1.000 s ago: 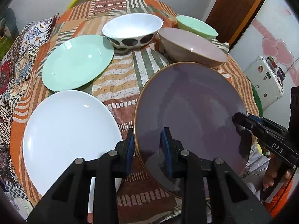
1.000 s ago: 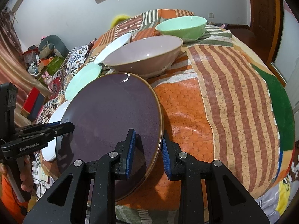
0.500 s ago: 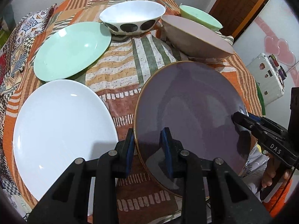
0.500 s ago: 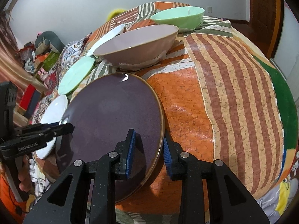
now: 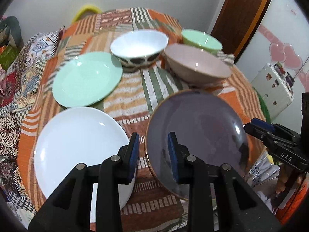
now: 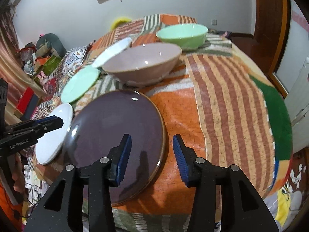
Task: Organize plates and bowls
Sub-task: 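Open both tools to release the purple plate onto the quilt, then close both tools on the rim of the white plate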
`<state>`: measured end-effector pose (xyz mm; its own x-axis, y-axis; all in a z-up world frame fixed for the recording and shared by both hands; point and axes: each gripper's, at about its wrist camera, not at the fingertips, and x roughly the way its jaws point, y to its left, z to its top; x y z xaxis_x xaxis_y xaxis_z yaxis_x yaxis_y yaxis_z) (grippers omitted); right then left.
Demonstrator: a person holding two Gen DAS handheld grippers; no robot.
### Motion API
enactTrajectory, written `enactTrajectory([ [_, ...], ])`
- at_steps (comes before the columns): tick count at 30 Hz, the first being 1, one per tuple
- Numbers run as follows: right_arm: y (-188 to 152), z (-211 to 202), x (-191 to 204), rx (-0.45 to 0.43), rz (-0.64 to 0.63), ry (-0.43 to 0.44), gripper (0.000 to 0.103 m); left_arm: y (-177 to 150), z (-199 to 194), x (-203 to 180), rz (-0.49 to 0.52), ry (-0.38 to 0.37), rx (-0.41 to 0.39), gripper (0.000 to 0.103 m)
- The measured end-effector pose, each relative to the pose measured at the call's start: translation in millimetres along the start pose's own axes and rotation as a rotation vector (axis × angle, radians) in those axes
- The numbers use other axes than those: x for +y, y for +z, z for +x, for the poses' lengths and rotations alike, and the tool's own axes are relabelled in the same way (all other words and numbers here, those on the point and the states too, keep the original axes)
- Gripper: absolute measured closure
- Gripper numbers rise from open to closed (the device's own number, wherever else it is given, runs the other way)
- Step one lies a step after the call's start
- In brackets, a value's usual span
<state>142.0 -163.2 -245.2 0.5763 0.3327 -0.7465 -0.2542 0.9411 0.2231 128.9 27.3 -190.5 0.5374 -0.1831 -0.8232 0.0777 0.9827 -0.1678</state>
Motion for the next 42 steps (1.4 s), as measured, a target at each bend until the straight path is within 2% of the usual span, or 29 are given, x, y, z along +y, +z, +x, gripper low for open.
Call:
enactTrajectory([
  [6, 9, -20, 19, -0.069, -0.037, 0.019, 0.059, 2, -35, 6, -0.001, 0.013, -0.094, 0.071],
  [13, 22, -36, 47, -0.149, -0.083, 0.062, 0.053, -3, -77, 23, -0.007, 0.071, -0.217, 0.054],
  [19, 33, -36, 78, -0.183, -0.131, 0.114, 0.046, -11, -98, 50, -0.035, 0.135, -0.264, 0.045],
  [30, 38, 2, 135, -0.115, -0.23, 0.171, 0.045, -43, -99, 128, -0.146, 0.262, -0.27, 0.045],
  [38, 33, 35, 162, -0.029, -0.277, 0.179, 0.045, -63, -75, 168, -0.202, 0.262, -0.197, 0.045],
  [42, 31, 53, 173, 0.017, -0.3, 0.166, 0.045, -71, -57, 184, -0.233, 0.238, -0.146, 0.045],
])
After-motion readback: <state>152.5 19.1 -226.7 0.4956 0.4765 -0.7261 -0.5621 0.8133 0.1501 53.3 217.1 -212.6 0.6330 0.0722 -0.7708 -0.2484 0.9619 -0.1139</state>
